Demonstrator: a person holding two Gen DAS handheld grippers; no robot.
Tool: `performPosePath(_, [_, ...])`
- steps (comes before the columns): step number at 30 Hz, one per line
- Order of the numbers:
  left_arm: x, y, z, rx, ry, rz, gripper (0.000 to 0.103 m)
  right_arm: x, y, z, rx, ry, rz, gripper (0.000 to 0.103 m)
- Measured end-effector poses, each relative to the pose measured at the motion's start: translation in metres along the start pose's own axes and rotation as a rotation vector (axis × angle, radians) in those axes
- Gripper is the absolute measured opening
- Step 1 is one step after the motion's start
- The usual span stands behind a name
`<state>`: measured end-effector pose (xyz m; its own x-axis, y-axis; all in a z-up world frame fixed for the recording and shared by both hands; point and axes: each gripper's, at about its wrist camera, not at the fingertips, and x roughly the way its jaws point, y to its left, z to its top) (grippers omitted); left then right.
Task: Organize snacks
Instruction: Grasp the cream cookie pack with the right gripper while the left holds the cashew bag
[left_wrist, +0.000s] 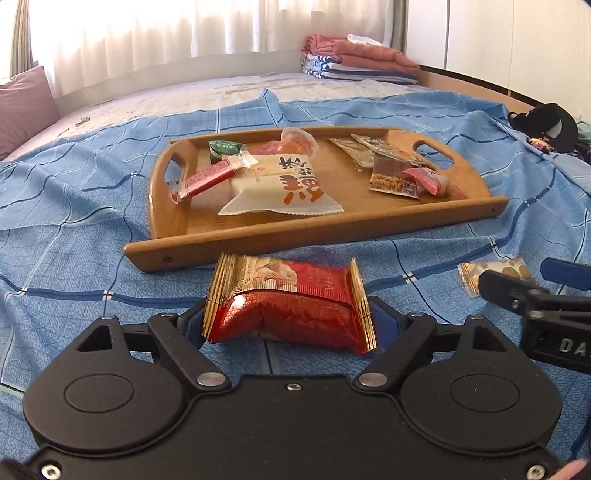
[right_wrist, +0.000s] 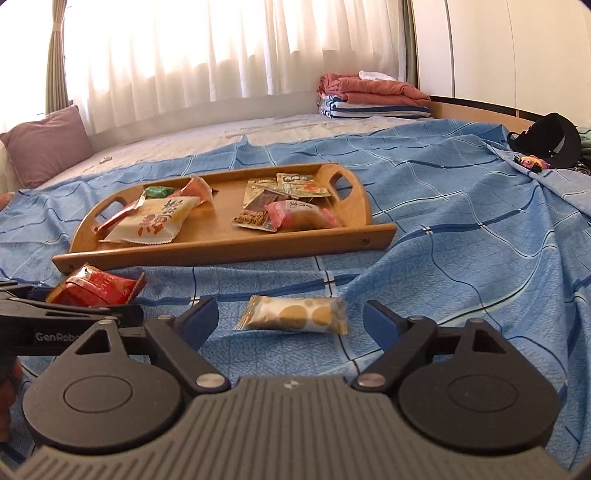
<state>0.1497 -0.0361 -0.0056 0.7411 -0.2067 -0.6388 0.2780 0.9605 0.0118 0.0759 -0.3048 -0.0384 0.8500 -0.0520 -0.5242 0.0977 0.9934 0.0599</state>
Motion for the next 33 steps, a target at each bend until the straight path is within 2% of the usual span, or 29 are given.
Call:
performPosePath(6, [-0.006,0.000,0.000,0.036,-0.040,0.032,0.089,0.015,0.009,0.002,-0.004,0.044,-0.030,0.092])
performPosePath(9, [-0.006,0.001,0.001,0.026,-0.035,0.030,0.090,0.025,0.013,0.002,-0.025,0.107,-0.072,0.092])
performPosePath(12, [-0.004,0.001,0.002,0.027,-0.024,0.027,0.091,0.027,0.018,0.003,-0.056,0.122,-0.089,0.092])
performPosePath(19, [-0.001,0.000,0.003,0.021,-0.020,0.053,0.092,0.031,0.022,0.005,-0.068,0.127,-0.107,0.092])
performPosePath(25, [-0.007,-0.002,0.004,0.043,-0.054,0.089,0.097,0.033,0.022,0.004,-0.070,0.118,-0.110,0.092])
performPosePath(29, [-0.010,-0.004,0.005,0.073,-0.081,0.088,0.099,0.033,0.021,0.002,-0.071,0.117,-0.101,0.093])
performPosePath(33, [-0.007,-0.008,0.004,0.084,-0.070,0.073,0.099,0.035,0.022,0.002,-0.079,0.123,-0.098,0.095])
